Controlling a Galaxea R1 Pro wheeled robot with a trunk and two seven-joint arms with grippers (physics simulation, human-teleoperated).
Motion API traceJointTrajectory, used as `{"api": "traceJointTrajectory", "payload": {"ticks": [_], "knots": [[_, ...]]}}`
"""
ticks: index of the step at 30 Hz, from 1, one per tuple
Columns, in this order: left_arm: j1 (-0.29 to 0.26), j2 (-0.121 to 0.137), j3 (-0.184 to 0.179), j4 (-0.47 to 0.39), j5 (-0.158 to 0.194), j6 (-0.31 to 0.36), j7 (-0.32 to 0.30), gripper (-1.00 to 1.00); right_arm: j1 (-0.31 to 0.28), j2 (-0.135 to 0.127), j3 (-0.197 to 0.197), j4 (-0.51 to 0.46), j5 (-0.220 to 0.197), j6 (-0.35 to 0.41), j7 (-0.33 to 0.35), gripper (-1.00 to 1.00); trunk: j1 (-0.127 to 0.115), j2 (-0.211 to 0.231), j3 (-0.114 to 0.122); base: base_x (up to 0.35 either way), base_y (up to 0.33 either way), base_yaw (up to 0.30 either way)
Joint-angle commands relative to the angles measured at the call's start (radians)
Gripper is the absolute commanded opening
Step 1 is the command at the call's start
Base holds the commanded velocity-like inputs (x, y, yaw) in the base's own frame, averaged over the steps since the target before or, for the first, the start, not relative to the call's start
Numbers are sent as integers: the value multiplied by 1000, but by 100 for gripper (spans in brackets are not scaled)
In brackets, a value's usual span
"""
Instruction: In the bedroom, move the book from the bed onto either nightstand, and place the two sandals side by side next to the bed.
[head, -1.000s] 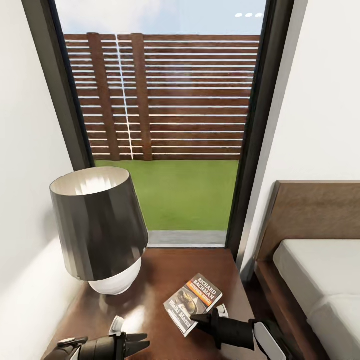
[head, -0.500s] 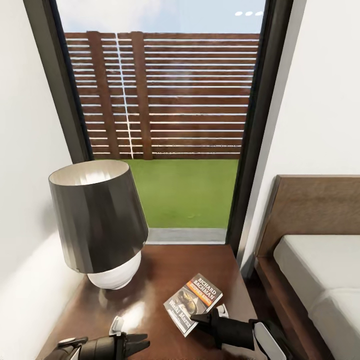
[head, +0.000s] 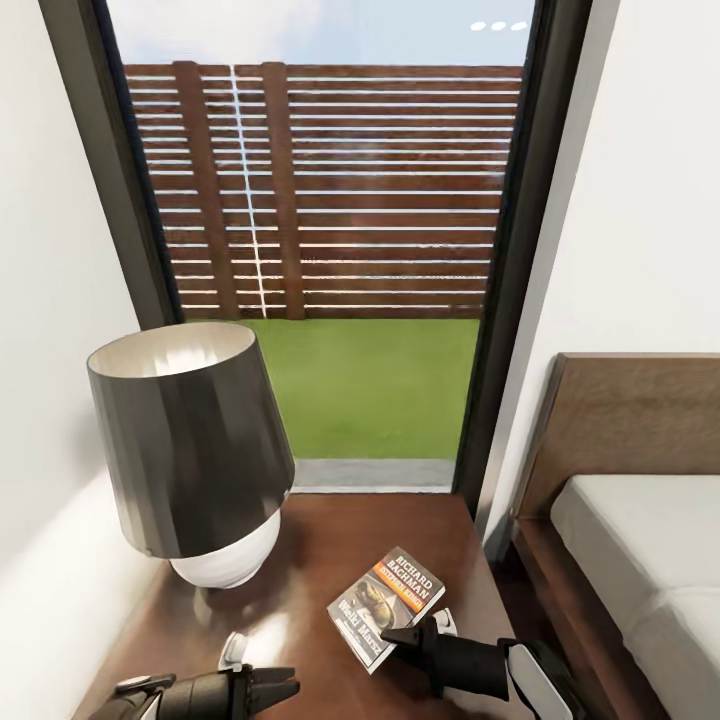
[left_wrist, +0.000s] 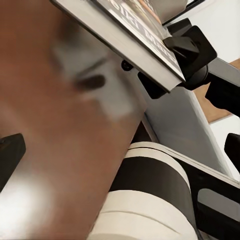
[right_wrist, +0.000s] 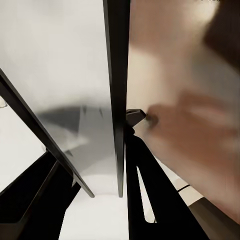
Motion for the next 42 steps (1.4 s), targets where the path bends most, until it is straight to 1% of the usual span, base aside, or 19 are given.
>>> {"api": "traceJointTrajectory", "payload": {"ticks": [1, 4, 14, 38, 40, 42], "knots": [[0, 0, 0, 0, 2, 11, -3, 100, -1, -1, 3, 0, 1, 1, 6, -100, 0, 0, -1, 12, 0, 0], [0, 0, 0, 0, 2, 11, -3, 100, -1, -1, 3, 0, 1, 1, 6, -100, 0, 0, -1, 6, 0, 0], [0, 0, 0, -1, 2, 11, -3, 100, -1, -1, 3, 0, 1, 1, 7, -100, 4, -3, -40, 0, 0, 0], [0, 0, 0, -1, 2, 11, -3, 100, 0, -1, 3, 0, 1, 1, 6, -100, 4, -3, -40, 0, 0, 0], [0, 0, 0, -1, 2, 11, -7, 100, 0, -1, 3, 0, 1, 1, 6, -100, 4, -3, -40, 0, 0, 0], [0, 0, 0, -7, 4, 12, -29, 100, -1, -1, 3, 0, 1, 1, 6, -100, 4, -3, -40, 0, 0, 0]]}}
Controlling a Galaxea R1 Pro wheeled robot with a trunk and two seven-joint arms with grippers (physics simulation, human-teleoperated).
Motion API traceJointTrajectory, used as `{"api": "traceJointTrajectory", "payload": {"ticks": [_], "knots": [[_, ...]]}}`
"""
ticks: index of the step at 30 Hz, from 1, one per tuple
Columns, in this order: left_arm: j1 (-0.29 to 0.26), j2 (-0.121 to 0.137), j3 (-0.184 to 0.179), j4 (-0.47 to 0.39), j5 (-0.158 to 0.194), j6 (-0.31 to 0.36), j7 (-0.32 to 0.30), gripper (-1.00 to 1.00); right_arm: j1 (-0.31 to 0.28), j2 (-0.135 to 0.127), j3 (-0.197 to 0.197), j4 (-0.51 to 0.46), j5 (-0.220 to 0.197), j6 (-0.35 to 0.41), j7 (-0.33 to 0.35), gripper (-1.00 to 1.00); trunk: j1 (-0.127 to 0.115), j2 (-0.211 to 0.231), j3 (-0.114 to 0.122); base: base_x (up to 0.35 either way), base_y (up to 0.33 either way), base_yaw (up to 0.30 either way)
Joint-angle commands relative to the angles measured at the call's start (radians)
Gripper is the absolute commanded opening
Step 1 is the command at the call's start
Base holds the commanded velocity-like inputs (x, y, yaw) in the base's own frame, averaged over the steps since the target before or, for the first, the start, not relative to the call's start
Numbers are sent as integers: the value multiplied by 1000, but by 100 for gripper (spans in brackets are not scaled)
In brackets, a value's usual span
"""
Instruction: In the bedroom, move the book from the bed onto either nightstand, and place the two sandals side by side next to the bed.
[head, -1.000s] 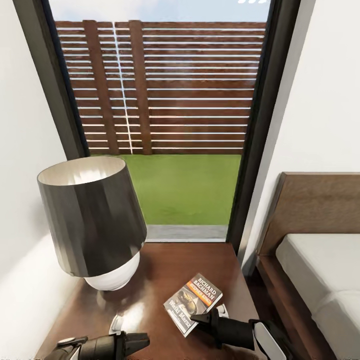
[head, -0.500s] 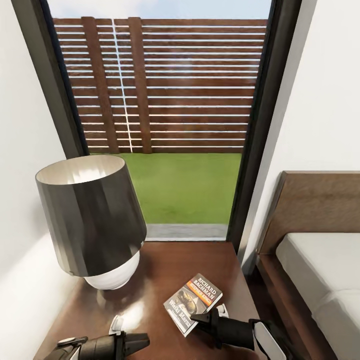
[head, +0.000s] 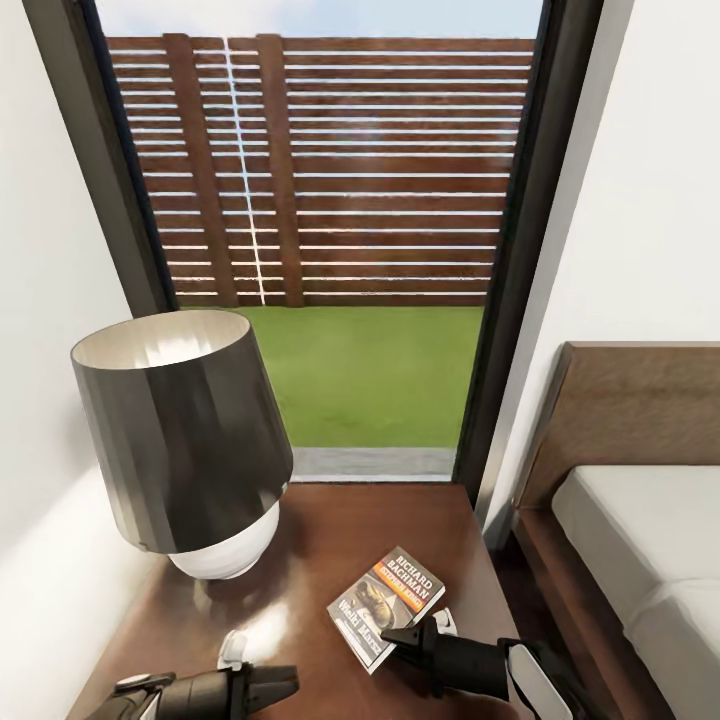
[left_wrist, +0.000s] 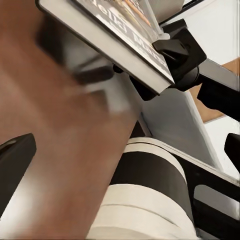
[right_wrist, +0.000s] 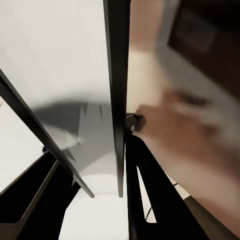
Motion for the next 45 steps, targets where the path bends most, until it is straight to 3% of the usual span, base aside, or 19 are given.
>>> {"api": "traceJointTrajectory", "payload": {"ticks": [1, 3, 5, 8, 12, 16, 19, 29, 45], "knots": [[0, 1, 0, -2, 1, 13, -27, 100, 0, -1, 3, 0, 0, 1, 6, -100, 0, 0, -1, 0, 0, 0], [0, 2, 2, -8, 1, 18, -91, 100, -1, -1, 3, 0, 0, 1, 6, -100, 0, 0, -1, 0, 0, 0], [0, 2, 3, -26, 1, 24, -103, 100, -1, -1, 3, 1, 0, 1, 5, -100, 0, 0, -1, 0, 0, 0], [-1, 2, 3, -72, 2, 66, -103, 100, 0, -1, 3, 3, 0, 1, 5, -100, 0, 0, -1, 0, 0, 0], [-2, 0, 3, -200, -2, 201, -103, 100, -1, -1, 3, 3, 0, 1, 5, -100, 0, 0, -1, 0, 0, 0], [-8, -9, 3, -236, -3, 233, -97, 100, 0, -1, 3, 3, 0, 1, 5, -100, 0, 0, -1, 0, 0, 0], [-15, -19, 2, -242, -2, 253, -28, 100, 0, -1, 3, 3, 0, 1, 5, -100, 0, 0, -1, 0, 0, 0], [-17, -49, -1, -262, 0, 258, 21, 100, -1, -1, 3, 5, 0, 1, 5, -100, 0, -1, -5, 0, 0, 0], [-17, -46, -2, -261, -1, 256, 20, 100, -1, -1, 3, 5, 0, 1, 5, -100, 1, -1, -9, 0, 0, 0]]}}
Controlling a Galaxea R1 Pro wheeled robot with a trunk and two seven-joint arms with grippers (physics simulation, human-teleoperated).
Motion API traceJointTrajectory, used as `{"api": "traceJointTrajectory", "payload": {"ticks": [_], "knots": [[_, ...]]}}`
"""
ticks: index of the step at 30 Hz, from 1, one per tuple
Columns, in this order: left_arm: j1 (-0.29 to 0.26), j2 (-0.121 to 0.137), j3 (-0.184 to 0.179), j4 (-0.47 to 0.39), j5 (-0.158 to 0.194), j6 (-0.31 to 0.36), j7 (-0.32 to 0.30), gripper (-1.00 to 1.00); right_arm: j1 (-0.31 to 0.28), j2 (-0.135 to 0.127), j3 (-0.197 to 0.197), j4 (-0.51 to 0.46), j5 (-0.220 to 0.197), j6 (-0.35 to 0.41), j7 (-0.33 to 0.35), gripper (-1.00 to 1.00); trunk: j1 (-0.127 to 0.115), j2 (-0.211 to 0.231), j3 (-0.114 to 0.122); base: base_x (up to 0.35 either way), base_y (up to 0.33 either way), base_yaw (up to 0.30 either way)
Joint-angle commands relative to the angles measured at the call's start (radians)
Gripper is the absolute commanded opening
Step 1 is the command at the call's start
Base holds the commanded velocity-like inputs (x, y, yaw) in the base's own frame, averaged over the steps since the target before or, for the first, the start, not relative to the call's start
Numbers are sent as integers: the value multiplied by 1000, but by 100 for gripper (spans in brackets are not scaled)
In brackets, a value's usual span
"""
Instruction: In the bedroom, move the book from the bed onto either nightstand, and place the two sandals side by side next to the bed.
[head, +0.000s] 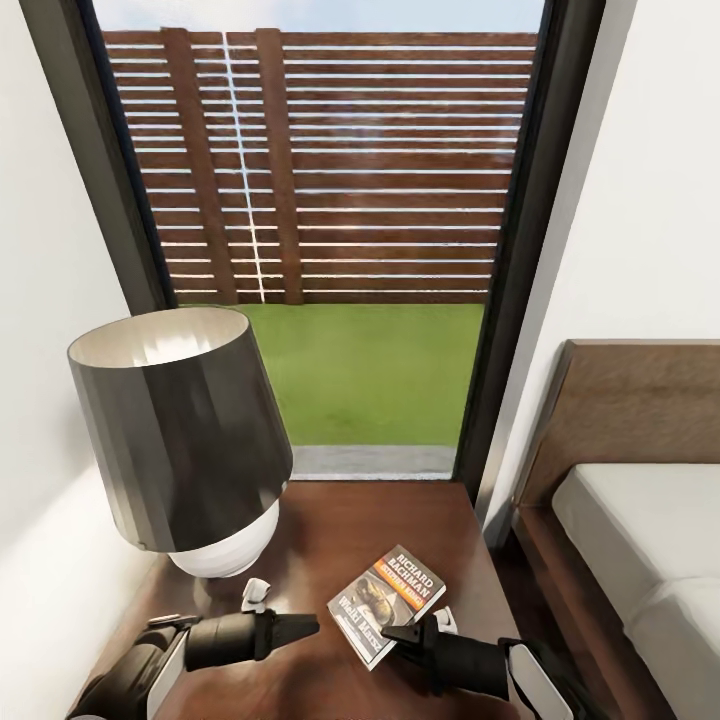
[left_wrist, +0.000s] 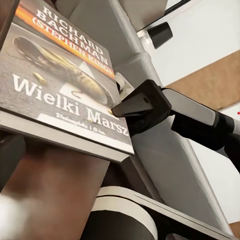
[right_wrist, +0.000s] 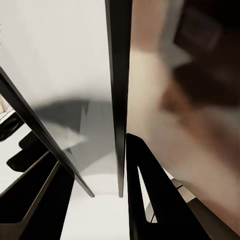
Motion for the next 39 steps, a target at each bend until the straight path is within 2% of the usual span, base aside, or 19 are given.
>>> {"api": "traceJointTrajectory", "payload": {"ticks": [1, 10, 11, 29, 39], "knots": [[-1, -1, 0, 0, 1, 11, -3, 100, 0, -1, 4, 1, 17, -1, -5, -100, 0, 0, -1, 0, 0, 0], [-1, -3, 0, 0, 1, 11, -1, 100, 0, -1, 4, 1, 17, -1, -5, -100, 0, 0, -1, 0, 0, 0], [-1, -3, 0, 0, 1, 11, -1, 100, 0, -1, 4, 1, 17, -1, -5, 100, 0, 0, -1, 0, 0, 0], [-1, -3, 0, 1, -1, 11, 0, 100, 0, -1, 4, 0, 17, -1, -4, 100, 0, 0, -1, 0, 0, 0], [0, -3, -2, 3, -2, 11, 4, 100, 0, -1, 4, 0, 17, -1, -3, 100, 0, 0, -1, -121, 0, 0]]}}
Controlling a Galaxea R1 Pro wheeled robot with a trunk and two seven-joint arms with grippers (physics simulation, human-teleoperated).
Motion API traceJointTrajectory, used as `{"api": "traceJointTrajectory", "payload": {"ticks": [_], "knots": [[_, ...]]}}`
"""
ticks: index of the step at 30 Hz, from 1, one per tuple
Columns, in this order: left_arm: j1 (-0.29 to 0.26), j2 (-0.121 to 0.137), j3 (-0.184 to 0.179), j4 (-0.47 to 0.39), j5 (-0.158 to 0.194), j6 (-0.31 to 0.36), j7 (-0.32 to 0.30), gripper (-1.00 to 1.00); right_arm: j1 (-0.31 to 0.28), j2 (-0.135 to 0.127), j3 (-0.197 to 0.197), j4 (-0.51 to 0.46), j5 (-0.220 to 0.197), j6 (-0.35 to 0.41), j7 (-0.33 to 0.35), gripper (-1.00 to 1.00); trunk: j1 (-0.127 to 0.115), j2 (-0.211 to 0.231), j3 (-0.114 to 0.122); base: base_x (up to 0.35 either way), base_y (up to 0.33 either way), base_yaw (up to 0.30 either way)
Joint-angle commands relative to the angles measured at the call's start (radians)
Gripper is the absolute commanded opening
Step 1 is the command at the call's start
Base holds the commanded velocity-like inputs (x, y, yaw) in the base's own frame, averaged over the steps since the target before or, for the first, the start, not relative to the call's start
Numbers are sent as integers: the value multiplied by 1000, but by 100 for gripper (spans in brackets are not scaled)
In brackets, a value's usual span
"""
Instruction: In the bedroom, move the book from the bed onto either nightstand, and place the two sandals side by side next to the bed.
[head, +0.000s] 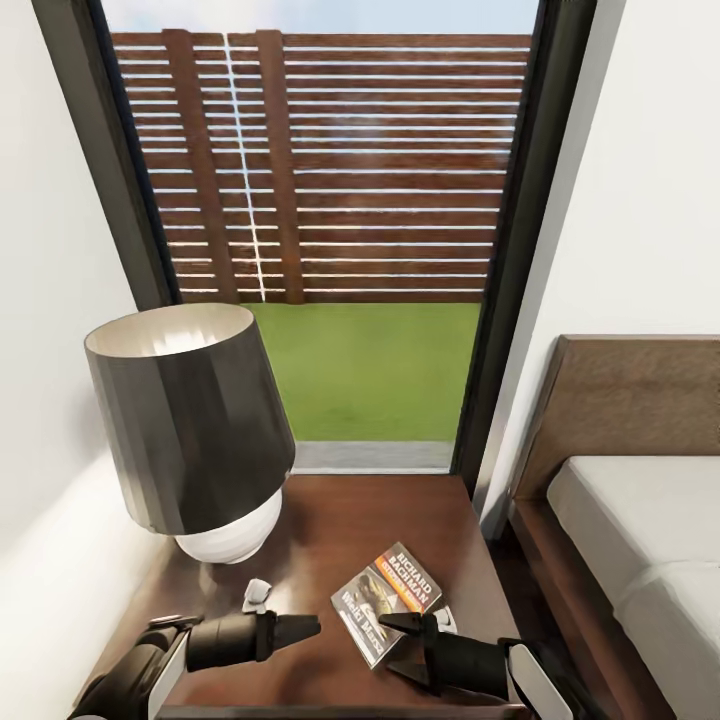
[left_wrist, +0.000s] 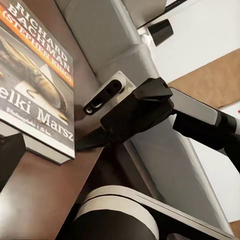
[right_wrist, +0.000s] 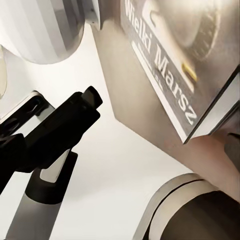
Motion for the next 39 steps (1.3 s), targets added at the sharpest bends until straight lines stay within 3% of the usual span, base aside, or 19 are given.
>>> {"api": "traceJointTrajectory", "payload": {"ticks": [1, 10, 22, 39], "knots": [[0, 0, 0, 0, 2, 11, -3, 100, 0, -1, 4, 1, 17, -1, -2, 100, 0, 0, -1, -12, 0, 0], [0, 0, 0, 0, 1, 11, -2, 100, 0, -1, 4, 1, 17, -1, -2, 100, 0, 0, -1, -2, 0, 0], [0, 0, -1, -1, 1, 11, -3, 100, -1, -1, 4, 1, 17, -1, -2, 100, -6, 2, 45, 0, 0, 0], [0, 0, -1, 0, 1, 11, -3, 100, 0, -1, 4, -2, 17, -1, -2, 100, -71, 121, 99, 0, 0, 0]]}}
